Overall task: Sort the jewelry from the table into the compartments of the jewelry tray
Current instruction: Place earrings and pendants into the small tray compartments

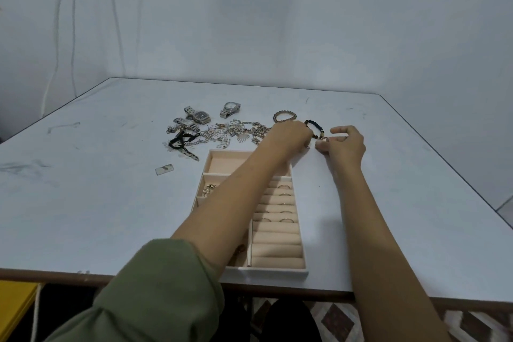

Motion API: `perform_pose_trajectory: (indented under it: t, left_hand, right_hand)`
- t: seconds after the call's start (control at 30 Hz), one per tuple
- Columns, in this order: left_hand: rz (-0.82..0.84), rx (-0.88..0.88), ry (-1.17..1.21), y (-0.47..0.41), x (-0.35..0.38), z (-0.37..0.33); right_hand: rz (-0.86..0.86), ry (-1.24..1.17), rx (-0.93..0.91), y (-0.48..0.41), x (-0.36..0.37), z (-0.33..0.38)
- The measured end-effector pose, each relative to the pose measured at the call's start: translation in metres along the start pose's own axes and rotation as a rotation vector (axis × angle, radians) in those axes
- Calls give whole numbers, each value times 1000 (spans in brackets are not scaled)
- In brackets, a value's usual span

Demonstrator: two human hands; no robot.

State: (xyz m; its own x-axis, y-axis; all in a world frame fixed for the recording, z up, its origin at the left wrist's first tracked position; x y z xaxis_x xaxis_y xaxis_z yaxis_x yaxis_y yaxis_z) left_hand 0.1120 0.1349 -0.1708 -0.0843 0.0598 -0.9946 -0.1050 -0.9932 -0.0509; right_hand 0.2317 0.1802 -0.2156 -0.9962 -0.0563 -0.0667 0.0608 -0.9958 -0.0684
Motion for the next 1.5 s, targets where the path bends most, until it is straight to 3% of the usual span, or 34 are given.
perform_pose_trajectory:
  t: [0.57,0.7,0.83,0.97,1.23,1.5]
  left_hand:
    - [-71,1,-120,2,0,3]
    - [-233,-16,154,7,-10,13]
    - [-270,-4,582,19,-28,32]
    - [-376,97,931,44,-52,48]
    - [-472,136,1169,111,-96,73]
    - [-474,91,1232,192,-97,85]
  right_hand:
    - [25,15,42,7,2,5]
    - [44,28,39,9,3,6]
    - [51,12,40,9,3,7]
    - [64,1,49,10,3,8]
    - [93,-29,19,20,6,17]
    - [210,29,-117,32,13,39]
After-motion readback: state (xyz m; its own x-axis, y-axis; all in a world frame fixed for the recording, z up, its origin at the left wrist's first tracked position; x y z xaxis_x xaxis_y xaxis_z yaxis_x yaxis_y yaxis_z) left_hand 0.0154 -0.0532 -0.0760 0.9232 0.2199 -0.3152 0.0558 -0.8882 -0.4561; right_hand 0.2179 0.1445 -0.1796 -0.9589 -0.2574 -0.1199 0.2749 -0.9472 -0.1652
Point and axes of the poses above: each hand's wrist, its own y-axis away from the middle knuckle, its own x-axis out of the palm, z = x × y, the point moved 4 cm from there along -y, towards the middle knuckle, and after that the axes turned 7 degrees about z, right-handed, at the moved point
